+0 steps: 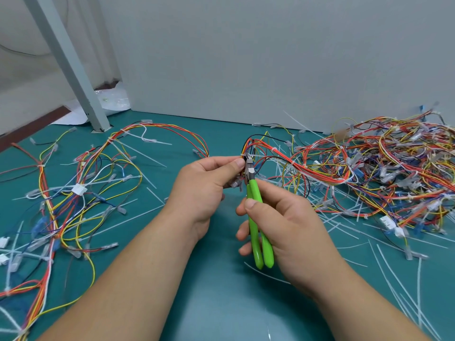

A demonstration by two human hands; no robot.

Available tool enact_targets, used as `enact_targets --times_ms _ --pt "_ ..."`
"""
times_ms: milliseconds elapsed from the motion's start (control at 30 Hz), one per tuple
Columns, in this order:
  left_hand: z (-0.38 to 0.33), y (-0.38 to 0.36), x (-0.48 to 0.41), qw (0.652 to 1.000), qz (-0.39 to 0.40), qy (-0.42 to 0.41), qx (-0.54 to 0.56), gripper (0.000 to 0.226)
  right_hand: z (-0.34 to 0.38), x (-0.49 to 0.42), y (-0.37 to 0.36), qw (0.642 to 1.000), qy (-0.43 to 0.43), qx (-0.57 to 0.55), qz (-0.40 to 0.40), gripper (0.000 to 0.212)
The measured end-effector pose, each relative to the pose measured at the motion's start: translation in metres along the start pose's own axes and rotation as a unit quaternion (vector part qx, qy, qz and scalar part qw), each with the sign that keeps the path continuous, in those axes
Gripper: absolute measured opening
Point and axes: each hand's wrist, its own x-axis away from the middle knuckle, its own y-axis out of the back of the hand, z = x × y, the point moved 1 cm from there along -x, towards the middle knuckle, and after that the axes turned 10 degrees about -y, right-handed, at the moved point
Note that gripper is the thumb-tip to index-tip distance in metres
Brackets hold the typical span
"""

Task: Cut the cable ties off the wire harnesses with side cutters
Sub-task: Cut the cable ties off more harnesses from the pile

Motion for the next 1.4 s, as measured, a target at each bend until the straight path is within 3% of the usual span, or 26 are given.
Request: enact_targets --times_ms 433,633,867,1033,1167,1300,1400 --pt "0.001 0.0 -0.002 0.999 -0.02 -0.027 0.003 0.002 -0.003 -0.001 0.001 0.999 -0.004 0.046 -0.009 0.01" --pt "0.003 0.006 -0.007 0.996 -0.084 -0.024 -0.005 0.011 -0.009 0.0 0.001 0.998 -0.048 0.049 0.005 0.045" --pt "0.005 0.01 -0.012 0.99 -0.14 -0.02 0.024 0.009 -0.013 0.003 0.001 0.992 0.053 0.112 -0.021 0.047" --pt "0.006 0.012 -0.014 0.989 -0.148 -0.024 0.012 0.009 -0.009 0.006 0.004 0.985 0.17 0.002 -0.037 0.058" --pt "0.01 0.015 -0.016 0.98 -0.146 -0.08 -0.111 0.012 0.0 0.011 0.007 0.959 0.268 -0.06 -0.07 0.059" --pt "0.009 0.02 -0.015 0.942 -0.13 -0.162 -0.265 0.014 0.005 0.01 0.01 0.955 0.259 -0.105 -0.098 0.059" --pt "0.005 0.021 -0.009 0.895 -0.116 -0.196 -0.384 0.018 0.002 0.007 0.011 0.961 0.24 -0.067 -0.117 0.054"
